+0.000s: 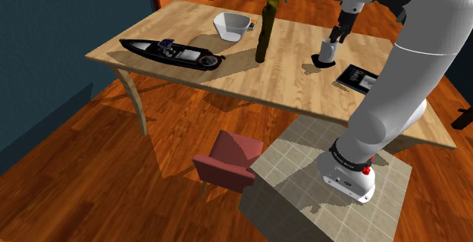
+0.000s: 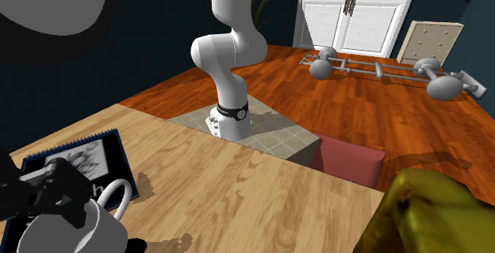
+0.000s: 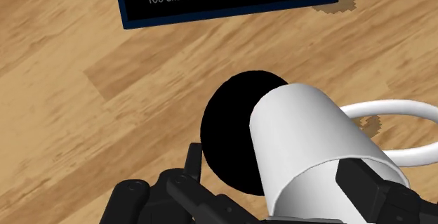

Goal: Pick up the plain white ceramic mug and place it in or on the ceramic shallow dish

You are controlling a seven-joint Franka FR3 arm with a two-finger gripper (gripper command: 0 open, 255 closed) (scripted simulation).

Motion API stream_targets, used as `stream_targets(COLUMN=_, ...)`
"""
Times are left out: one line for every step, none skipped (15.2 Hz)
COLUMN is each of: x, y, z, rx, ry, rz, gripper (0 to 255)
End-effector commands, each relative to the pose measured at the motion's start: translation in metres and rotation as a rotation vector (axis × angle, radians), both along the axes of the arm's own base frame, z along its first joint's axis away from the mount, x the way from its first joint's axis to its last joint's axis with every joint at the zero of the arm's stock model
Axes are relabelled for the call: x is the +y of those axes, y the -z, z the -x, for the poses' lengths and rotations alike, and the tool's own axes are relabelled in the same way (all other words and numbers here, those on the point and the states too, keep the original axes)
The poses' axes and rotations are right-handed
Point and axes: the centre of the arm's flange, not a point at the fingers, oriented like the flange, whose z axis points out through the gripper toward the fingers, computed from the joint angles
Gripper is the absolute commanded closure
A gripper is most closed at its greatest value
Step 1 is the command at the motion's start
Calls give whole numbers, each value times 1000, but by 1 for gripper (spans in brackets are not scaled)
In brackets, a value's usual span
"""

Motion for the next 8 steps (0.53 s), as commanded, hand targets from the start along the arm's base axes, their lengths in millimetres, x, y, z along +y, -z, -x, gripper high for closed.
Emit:
stream_targets(x=-1, y=-19, z=0, rx=0, ry=0, rz=-1, gripper=0)
stream_targets(x=-1, y=-32, z=-1, rx=0, ry=0, rz=-1, gripper=0)
stream_targets(x=-2, y=-42, z=-2, rx=0, ry=0, rz=-1, gripper=0)
stream_targets(x=-2, y=-42, z=-2, rx=0, ry=0, rz=-1, gripper=0)
stream_targets(x=-2, y=-42, z=-2, rx=0, ry=0, rz=0, gripper=0)
stream_targets(x=-2, y=-42, z=-2, rx=0, ry=0, rz=-1, gripper=0)
stream_targets(x=-2, y=-42, z=-2, rx=0, ry=0, rz=-1, gripper=0)
stream_targets(x=-2, y=-42, z=-2, rx=0, ry=0, rz=-1, gripper=0)
